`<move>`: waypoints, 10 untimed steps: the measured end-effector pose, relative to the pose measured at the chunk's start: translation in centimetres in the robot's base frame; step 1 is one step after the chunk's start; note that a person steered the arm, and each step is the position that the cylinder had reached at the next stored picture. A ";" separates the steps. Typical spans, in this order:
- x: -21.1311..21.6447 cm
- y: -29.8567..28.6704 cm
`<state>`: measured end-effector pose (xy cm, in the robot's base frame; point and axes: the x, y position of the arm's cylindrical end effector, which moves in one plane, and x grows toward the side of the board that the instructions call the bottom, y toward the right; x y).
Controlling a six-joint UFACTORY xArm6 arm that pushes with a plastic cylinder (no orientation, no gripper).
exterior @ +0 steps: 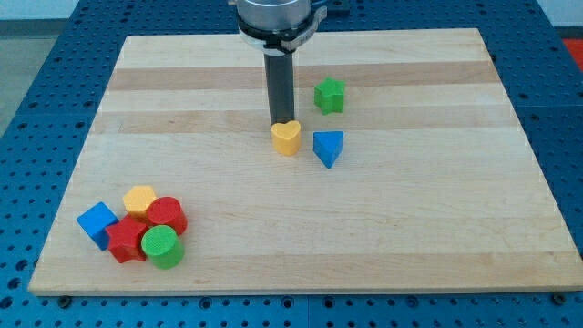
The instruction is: Move the yellow heart into the red circle
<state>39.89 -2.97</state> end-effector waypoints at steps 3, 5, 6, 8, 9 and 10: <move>-0.9 2.7; 1.6 0.9; 4.5 -0.8; 8.5 -2.9; 4.9 -0.8; 6.8 2.9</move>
<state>46.68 -0.07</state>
